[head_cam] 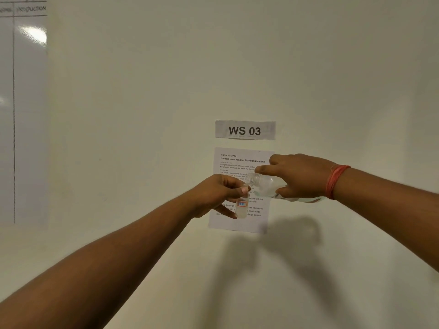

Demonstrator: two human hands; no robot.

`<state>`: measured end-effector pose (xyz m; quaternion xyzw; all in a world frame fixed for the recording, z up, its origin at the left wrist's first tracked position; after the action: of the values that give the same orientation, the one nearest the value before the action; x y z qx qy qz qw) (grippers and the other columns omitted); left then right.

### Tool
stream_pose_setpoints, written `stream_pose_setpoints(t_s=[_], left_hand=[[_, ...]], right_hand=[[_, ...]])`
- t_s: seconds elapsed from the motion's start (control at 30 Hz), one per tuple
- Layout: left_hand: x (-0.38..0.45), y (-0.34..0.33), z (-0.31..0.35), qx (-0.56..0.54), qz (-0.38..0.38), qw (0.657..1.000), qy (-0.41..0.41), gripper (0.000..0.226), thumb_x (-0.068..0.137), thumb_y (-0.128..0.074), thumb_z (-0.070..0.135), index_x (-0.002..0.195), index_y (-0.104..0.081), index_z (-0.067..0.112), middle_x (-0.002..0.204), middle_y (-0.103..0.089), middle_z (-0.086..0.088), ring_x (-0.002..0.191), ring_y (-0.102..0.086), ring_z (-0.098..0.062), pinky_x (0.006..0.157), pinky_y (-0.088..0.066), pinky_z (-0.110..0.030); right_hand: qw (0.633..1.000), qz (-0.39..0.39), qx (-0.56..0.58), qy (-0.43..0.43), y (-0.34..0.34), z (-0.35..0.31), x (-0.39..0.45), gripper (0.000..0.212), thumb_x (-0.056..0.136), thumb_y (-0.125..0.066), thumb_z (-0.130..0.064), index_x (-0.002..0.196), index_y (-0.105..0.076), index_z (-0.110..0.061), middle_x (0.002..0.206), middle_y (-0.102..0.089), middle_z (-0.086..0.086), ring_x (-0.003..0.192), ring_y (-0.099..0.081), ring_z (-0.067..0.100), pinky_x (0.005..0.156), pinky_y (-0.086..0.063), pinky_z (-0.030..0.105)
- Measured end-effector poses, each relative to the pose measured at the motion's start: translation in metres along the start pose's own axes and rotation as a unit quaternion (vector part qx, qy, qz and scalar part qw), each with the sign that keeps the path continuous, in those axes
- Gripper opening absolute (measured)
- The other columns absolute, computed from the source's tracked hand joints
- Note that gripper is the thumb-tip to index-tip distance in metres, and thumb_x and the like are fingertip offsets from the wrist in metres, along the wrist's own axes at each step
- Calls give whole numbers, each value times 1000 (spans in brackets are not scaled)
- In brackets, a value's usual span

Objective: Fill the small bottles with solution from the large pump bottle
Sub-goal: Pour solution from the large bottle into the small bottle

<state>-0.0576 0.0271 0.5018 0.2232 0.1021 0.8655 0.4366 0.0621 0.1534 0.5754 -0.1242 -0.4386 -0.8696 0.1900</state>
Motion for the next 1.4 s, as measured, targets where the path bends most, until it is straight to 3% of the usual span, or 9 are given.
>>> stream_pose_setpoints(t_s=[0.5, 0.8, 1.4], left_hand=[[0, 1, 2, -4, 7, 1000, -5, 26, 98, -67, 22, 119, -72, 8, 115, -76, -9, 107, -73, -25, 85, -62, -55], [1, 1, 3, -4, 2, 1000, -4, 26, 98, -66, 23, 119, -72, 7, 113, -76, -9, 104, -74, -22, 85, -62, -54], [1, -1, -3, -3, 5, 1000, 7, 25, 99, -66, 22, 118, -72, 7, 115, -76, -8, 108, -72, -26, 84, -62, -55]], right_hand=[[999, 7, 32, -10, -5, 4, 2, 72, 88, -62, -44, 150, -26, -40, 128, -51, -5, 105, -56, 17, 84, -48, 28], [1000, -2, 10, -10, -3, 5, 1, 72, 89, -61, -43, 151, -24, -40, 134, -48, -5, 108, -56, 19, 85, -45, 27], [999, -19, -24, 8, -3, 0, 4, 73, 91, -61, -42, 153, -21, -37, 140, -44, -2, 106, -58, 21, 87, -53, 34]])
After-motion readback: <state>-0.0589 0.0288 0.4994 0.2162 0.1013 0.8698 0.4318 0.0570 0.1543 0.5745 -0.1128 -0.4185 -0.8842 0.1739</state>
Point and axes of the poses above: each hand's wrist, its own x-axis towards the middle knuckle, its own y-axis out of the back of the hand, z = x × y, the point moved 6 cm from there along x, towards the middle knuckle
